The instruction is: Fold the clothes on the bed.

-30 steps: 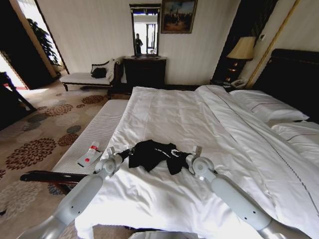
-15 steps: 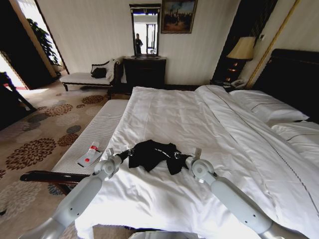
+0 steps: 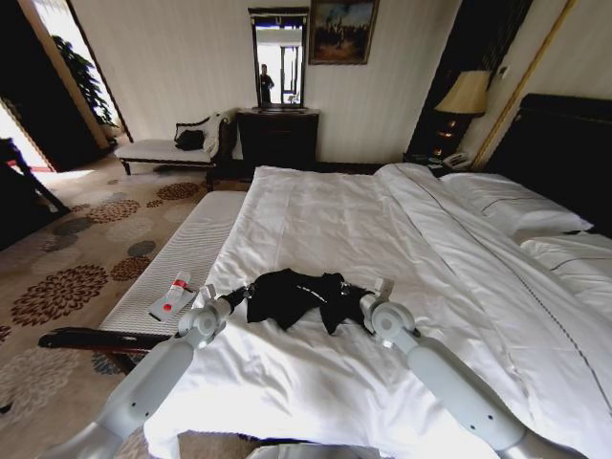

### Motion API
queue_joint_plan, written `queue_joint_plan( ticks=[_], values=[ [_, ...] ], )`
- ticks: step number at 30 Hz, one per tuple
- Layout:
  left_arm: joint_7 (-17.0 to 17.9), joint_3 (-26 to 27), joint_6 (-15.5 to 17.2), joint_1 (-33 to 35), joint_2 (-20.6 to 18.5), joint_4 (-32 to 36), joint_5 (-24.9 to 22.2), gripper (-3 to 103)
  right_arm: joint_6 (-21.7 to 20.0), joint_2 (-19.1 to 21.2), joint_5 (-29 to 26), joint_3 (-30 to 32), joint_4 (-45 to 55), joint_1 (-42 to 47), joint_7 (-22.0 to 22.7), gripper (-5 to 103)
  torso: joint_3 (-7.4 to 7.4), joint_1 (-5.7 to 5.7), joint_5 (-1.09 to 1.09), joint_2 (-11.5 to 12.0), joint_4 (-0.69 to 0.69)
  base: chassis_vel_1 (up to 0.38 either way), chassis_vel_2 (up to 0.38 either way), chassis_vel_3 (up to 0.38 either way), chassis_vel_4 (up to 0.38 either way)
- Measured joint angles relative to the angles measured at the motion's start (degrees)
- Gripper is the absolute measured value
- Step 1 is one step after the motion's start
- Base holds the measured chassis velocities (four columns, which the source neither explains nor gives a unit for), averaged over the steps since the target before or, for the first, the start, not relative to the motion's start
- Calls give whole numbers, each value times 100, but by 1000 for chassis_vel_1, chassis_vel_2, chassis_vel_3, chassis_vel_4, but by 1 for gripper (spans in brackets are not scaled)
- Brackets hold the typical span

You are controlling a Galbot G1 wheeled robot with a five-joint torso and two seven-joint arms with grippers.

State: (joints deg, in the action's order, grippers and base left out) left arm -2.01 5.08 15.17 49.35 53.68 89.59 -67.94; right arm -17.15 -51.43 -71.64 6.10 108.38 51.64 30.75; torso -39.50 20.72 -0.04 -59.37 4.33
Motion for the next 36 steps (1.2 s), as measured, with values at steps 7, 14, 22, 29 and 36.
queue_joint_plan(
  ticks=[7, 14, 22, 29, 36],
  values=[
    [88, 605, -23, 142, -305, 845, -460, 1, 396, 375, -256, 836, 839, 270, -207, 0, 0, 0, 0, 0, 0, 0, 0, 0, 0],
    [254, 1314, -45, 325, -811, 1909, -1045, 1, 728, 737, -460, 1585, 1555, 471, -597, 0, 0, -1, 0, 0, -1, 0, 0, 0, 0],
    [643, 1833, -126, 287, -1537, 2654, -1787, 1, 1146, 1021, -875, 2169, 2029, 430, -878, 0, 0, 0, 0, 0, 0, 0, 0, 0, 0],
    [676, 2721, -39, 542, -1938, 3258, -2516, 1, 1453, 1408, -1256, 2734, 2626, 540, -967, 0, 1, -1, -1, -1, 0, 0, 0, 0, 0],
    [707, 3788, -6, 650, -2465, 3529, -3101, 1, 1542, 2070, -1876, 3668, 3270, 621, -973, 0, 0, -1, 0, -1, 0, 0, 0, 0, 0]
  ],
)
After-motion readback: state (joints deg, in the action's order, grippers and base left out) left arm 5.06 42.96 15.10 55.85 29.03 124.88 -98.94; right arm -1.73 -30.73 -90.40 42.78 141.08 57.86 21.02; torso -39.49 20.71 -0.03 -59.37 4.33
